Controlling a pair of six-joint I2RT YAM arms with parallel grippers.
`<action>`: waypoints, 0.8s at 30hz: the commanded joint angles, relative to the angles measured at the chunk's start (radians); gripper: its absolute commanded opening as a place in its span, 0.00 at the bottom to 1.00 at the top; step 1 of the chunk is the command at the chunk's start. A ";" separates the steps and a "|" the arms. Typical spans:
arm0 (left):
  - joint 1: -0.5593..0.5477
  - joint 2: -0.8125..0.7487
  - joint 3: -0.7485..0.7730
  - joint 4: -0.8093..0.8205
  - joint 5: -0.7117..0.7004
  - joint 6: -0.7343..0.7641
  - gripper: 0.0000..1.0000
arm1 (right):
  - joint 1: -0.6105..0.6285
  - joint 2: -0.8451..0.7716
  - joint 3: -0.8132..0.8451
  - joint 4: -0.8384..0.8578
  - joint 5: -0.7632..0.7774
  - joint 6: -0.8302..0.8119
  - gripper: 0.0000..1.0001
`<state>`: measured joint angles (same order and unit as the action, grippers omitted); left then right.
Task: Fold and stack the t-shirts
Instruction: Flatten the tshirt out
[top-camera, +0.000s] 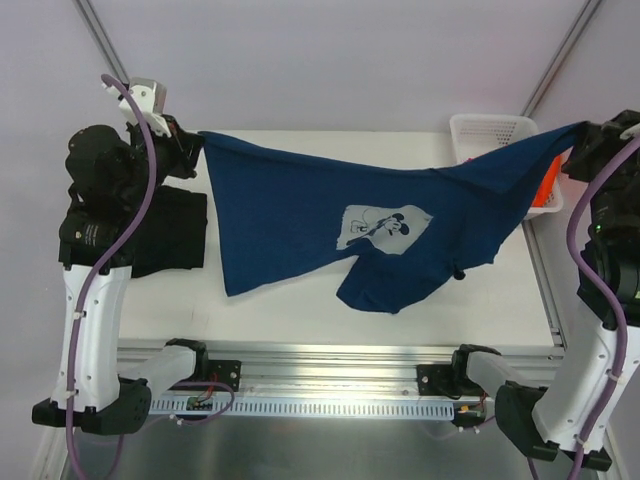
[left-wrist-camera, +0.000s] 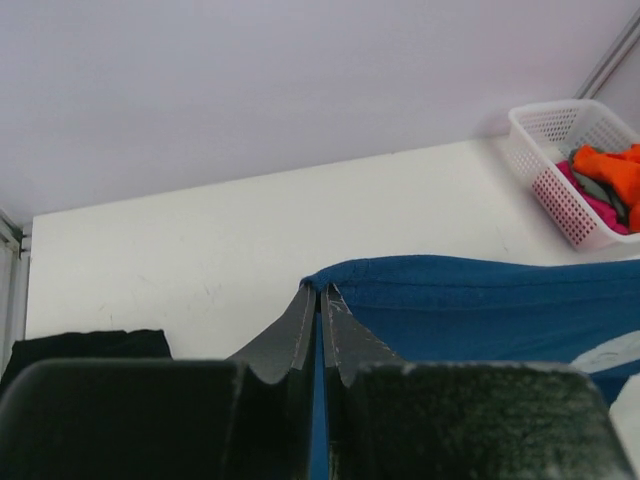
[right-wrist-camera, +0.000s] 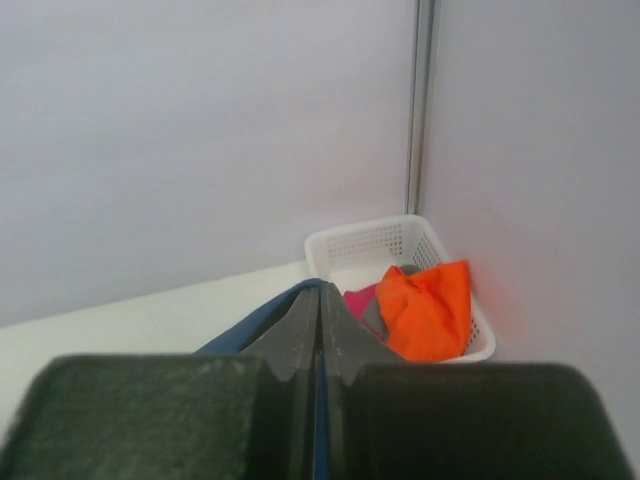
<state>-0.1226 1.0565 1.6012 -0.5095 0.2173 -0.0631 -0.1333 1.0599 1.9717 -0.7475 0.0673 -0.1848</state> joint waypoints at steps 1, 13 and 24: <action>0.012 0.086 0.058 0.052 0.005 0.022 0.00 | -0.014 0.147 0.088 0.106 0.009 -0.001 0.01; 0.011 0.526 0.489 0.120 -0.064 0.146 0.00 | 0.000 0.684 0.497 0.254 -0.029 -0.032 0.00; -0.012 0.296 0.254 0.121 -0.082 0.135 0.00 | 0.000 0.349 0.136 0.126 -0.109 0.010 0.01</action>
<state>-0.1261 1.5192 1.9137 -0.4427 0.1558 0.0643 -0.1322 1.6199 2.1445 -0.6479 -0.0216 -0.1688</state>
